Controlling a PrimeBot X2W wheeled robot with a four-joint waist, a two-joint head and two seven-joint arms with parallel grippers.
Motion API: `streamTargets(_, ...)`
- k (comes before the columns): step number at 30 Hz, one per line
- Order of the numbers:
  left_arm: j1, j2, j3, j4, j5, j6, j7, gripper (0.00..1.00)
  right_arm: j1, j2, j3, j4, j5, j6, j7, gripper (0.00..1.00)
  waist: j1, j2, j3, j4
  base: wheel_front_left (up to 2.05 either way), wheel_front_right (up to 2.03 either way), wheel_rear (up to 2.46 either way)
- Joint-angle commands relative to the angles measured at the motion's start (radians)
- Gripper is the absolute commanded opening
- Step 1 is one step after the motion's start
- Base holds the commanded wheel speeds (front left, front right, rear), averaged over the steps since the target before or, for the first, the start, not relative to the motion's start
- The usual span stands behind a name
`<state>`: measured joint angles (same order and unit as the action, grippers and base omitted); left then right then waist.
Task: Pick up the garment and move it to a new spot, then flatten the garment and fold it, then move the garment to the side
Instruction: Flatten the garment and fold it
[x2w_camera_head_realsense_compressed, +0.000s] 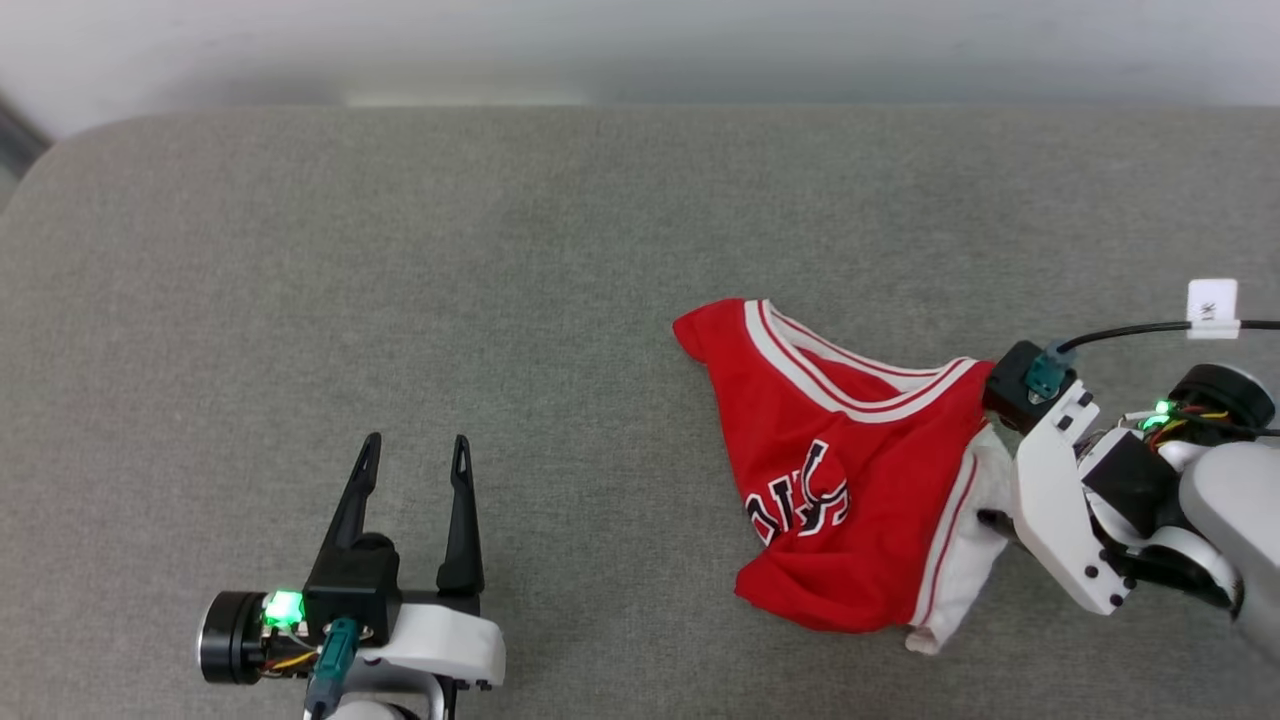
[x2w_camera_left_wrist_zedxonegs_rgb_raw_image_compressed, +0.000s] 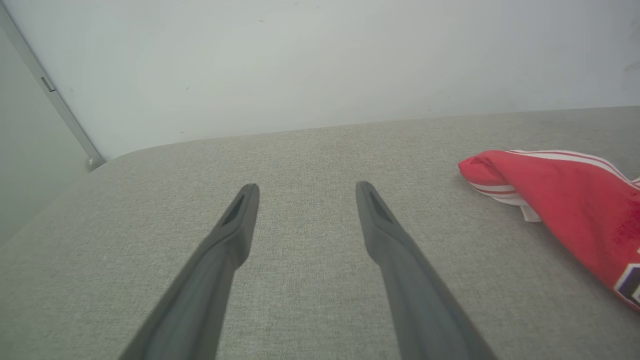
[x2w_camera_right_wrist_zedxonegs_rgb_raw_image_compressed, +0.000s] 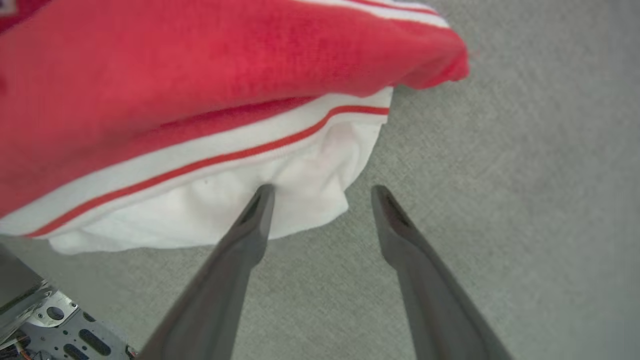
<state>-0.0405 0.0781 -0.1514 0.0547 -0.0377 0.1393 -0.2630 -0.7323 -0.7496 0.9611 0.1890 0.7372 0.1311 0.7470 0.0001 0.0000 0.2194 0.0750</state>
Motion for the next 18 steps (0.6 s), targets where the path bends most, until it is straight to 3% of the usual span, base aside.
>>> streamTargets(1,-0.020,-0.006,0.000,-0.003,0.005,-0.002,-0.003,1.00,-0.016,0.016,0.028,0.028,0.008,-0.001,-0.008,1.00,-0.0001,0.0000,0.035,0.023,0.00,0.00,0.00)
streamTargets(7,-0.044,-0.011,0.004,0.002,0.002,-0.003,-0.003,1.00,0.007,0.061,0.144,0.136,0.034,-0.001,-0.066,1.00,-0.0001,0.0000,0.061,0.036,0.00,0.00,0.00)
streamTargets(8,-0.045,-0.012,0.007,0.003,0.002,-0.003,-0.003,1.00,0.001,0.063,0.158,0.144,0.033,-0.001,-0.085,0.40,-0.0001,0.0000,0.061,0.034,0.00,0.00,0.00)
streamTargets(9,-0.044,-0.013,0.011,0.004,0.001,-0.002,-0.003,1.00,-0.004,0.065,0.167,0.148,0.034,-0.001,-0.104,0.00,-0.0001,0.0000,0.058,0.030,0.00,0.00,0.00)
streamTargets(12,-0.031,-0.014,0.020,0.013,0.003,-0.004,-0.003,1.00,-0.043,0.047,0.169,0.154,0.043,-0.001,-0.173,0.00,-0.0001,0.0000,0.039,0.015,0.00,0.00,0.00)
streamTargets(18,-0.006,-0.014,0.035,0.012,0.008,-0.006,-0.003,1.00,-0.091,-0.051,0.106,0.097,0.088,-0.001,-0.281,0.00,-0.0001,0.0000,-0.013,-0.015,0.00,0.00,0.00)
